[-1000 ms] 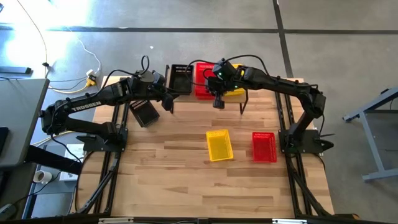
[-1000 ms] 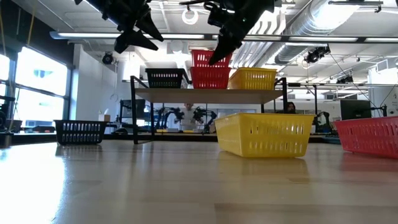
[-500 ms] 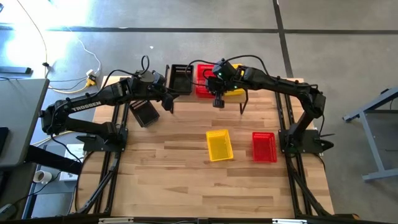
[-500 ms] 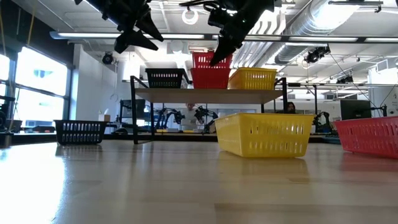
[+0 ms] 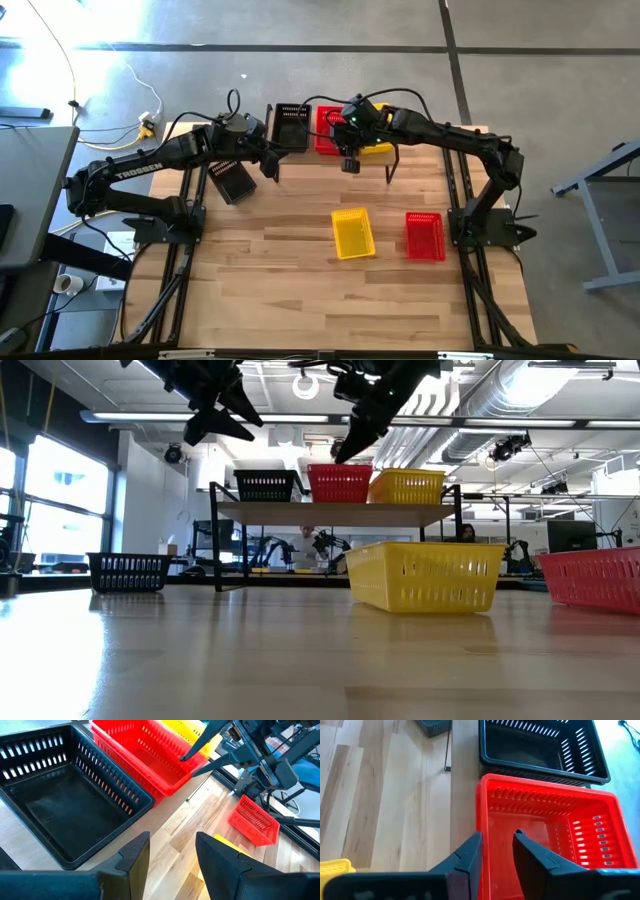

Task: Stack baskets on shelf by color
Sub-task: Stack the left red basket on top of the red basket on the shelf, then stack the black basket on top of the black basket on the shelf

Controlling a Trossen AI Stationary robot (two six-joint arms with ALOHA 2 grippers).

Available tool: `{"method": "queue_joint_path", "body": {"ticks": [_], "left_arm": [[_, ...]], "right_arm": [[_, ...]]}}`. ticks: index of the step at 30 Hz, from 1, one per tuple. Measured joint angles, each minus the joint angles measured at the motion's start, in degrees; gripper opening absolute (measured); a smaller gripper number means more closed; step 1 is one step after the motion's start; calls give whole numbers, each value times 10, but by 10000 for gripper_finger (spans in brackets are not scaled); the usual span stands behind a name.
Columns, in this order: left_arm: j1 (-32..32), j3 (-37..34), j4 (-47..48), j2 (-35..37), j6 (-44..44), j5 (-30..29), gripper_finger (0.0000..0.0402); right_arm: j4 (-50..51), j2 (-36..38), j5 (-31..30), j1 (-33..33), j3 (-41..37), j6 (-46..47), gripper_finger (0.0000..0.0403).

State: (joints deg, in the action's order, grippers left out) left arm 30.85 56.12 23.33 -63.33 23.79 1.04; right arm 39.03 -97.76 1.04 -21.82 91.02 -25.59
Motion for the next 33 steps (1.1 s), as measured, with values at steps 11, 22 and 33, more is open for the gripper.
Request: {"method": "queue_joint_path", "body": {"ticks": [11, 22, 33], "left_arm": [[0, 0, 33, 0, -15, 0, 149], [-37, 0, 178, 13, -15, 0, 149], [-112, 0, 347, 13, -13, -65, 149]], "right_arm": [[8, 48, -37, 15, 0, 88, 96], [62, 75, -47, 102, 0, 269, 96], [103, 75, -107, 199, 0, 398, 96]]}}
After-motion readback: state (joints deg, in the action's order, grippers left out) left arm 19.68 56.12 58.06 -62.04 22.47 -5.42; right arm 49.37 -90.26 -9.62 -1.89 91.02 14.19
